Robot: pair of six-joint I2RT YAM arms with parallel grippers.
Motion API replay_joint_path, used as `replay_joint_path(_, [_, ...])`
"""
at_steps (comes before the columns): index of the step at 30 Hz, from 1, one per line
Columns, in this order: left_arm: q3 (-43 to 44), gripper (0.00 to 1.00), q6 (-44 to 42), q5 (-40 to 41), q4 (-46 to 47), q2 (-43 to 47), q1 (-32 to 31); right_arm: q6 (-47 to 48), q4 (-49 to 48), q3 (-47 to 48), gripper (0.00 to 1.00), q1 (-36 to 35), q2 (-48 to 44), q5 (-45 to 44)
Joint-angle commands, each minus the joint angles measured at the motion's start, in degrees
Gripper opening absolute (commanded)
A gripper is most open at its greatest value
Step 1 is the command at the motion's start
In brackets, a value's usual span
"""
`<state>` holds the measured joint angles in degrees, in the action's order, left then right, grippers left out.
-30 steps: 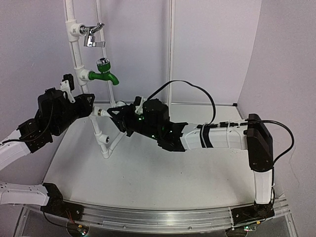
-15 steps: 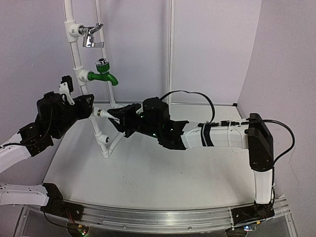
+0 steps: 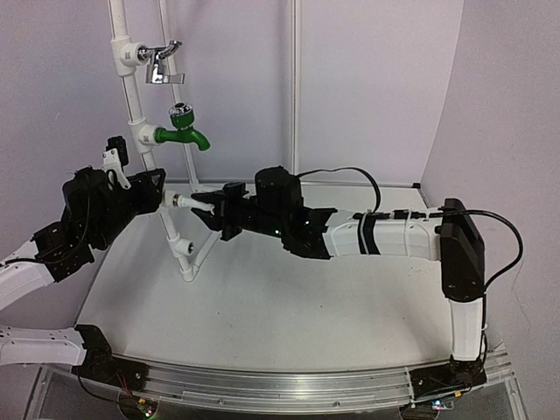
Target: Install the water faucets
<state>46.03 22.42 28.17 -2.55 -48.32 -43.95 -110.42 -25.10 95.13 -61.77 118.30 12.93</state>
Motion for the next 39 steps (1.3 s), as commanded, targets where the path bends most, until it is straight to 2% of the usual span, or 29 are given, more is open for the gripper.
replay_joint_path(1, [0.33,0.00,8.60,-6.29,-7.04,-1.90,-2.98,0.04,-7.43,1.28,0.29,0.57,-5.15,-0.68])
replay_joint_path(5, [1.94,0.00,11.96,-3.48,-9.36,-1.53,-2.99,3.44,-7.60,-2.21,0.58,0.86,-7.07,-1.12])
replay_joint_path(11, [4.36,0.00,12.90,-2.10,-11.55,-2.44,-3.01,7.38,-7.97,-9.32,0.95,1.02,-10.40,1.56])
replay_joint_path(15, [5.60,0.00,13.14,-1.73,-12.53,-2.79,-2.98,9.10,-8.27,-20.02,0.98,1.06,-14.25,2.94])
replay_joint_path(18, [5.84,0.00,13.60,-1.67,-12.75,-2.58,-2.98,15.56,-10.48,-26.40,0.98,1.78,-16.88,3.10])
replay_joint_path(20, [6.20,0.00,13.76,-2.28,-13.14,-2.61,-2.98,27.73,-11.14,-27.76,0.98,3.10,-19.04,6.97])
replay_joint_path(22, [6.42,0.00,13.61,-3.36,-13.55,-2.44,-2.97,44.34,-10.28,-28.59,0.98,4.20,-21.65,10.99])
replay_joint_path(24, [6.68,0.00,13.24,-4.63,-13.95,-2.14,-2.98,69.26,-4.03,-29.25,0.98,4.65,-25.90,13.13])
replay_joint_path(28, [7.16,0.00,12.48,-6.20,-14.60,-1.74,-2.99,115.04,8.76,-31.10,0.98,4.74,-32.84,11.87])
replay_joint_path(30, [7.12,0.00,12.39,-6.69,-14.70,-1.56,-2.94,137.83,11.13,-33.26,0.98,4.75,-35.02,10.92])
replay_joint_path(33, [7.14,0.00,12.00,-7.27,-14.76,-1.60,-2.98,155.35,11.27,-32.08,0.98,6.27,-34.23,8.30])
replay_joint_path(35, [7.29,0.00,11.49,-7.78,-14.87,-1.87,-2.97,162.89,11.55,-28.47,0.97,6.95,-31.76,8.33])
replay_joint_path(39, [7.48,0.00,10.77,-8.82,-14.86,-1.96,-2.97,170.19,10.33,-22.96,0.93,7.71,-26.16,12.35])
